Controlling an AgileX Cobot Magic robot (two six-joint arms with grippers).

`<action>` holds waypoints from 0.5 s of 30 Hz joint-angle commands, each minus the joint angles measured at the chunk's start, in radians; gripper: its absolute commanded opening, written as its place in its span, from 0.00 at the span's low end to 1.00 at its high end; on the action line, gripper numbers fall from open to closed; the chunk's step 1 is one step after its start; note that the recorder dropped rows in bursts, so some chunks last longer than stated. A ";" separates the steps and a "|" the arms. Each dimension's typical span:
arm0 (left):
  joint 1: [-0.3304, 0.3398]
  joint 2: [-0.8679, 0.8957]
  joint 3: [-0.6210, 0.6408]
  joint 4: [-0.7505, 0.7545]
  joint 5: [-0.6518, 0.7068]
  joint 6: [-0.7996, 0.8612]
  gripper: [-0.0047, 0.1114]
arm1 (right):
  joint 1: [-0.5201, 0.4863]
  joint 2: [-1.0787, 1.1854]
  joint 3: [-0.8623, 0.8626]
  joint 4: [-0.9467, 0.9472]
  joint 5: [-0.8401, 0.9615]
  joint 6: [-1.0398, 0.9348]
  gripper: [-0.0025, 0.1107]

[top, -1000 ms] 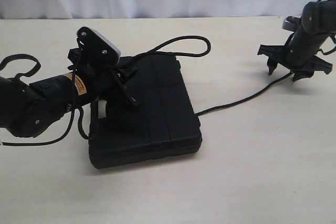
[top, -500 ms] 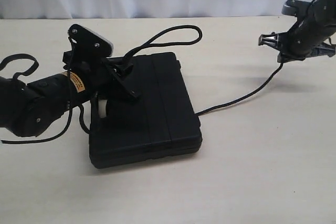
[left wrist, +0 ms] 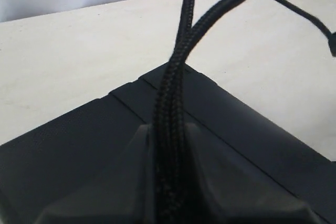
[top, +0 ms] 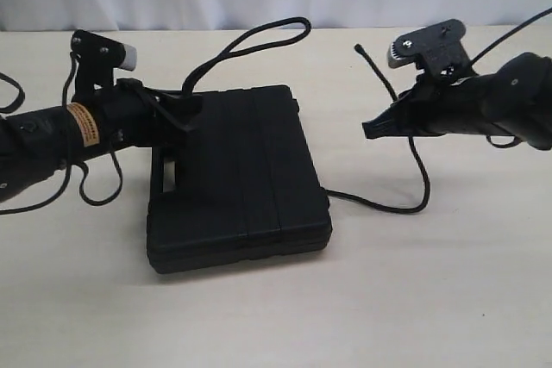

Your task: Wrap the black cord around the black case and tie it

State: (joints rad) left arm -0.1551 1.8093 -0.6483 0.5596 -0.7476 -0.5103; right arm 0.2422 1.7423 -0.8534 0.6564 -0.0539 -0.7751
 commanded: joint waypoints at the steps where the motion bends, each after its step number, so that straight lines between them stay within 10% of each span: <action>1: 0.099 -0.003 -0.004 0.151 -0.072 -0.181 0.04 | 0.094 -0.017 0.028 0.006 -0.072 0.005 0.06; 15: 0.149 -0.003 -0.004 0.240 -0.089 -0.254 0.04 | 0.401 -0.045 0.045 -0.071 -0.253 0.039 0.06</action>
State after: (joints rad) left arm -0.0125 1.8093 -0.6483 0.8071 -0.8065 -0.7576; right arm 0.6309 1.7099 -0.8120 0.5963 -0.2573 -0.7597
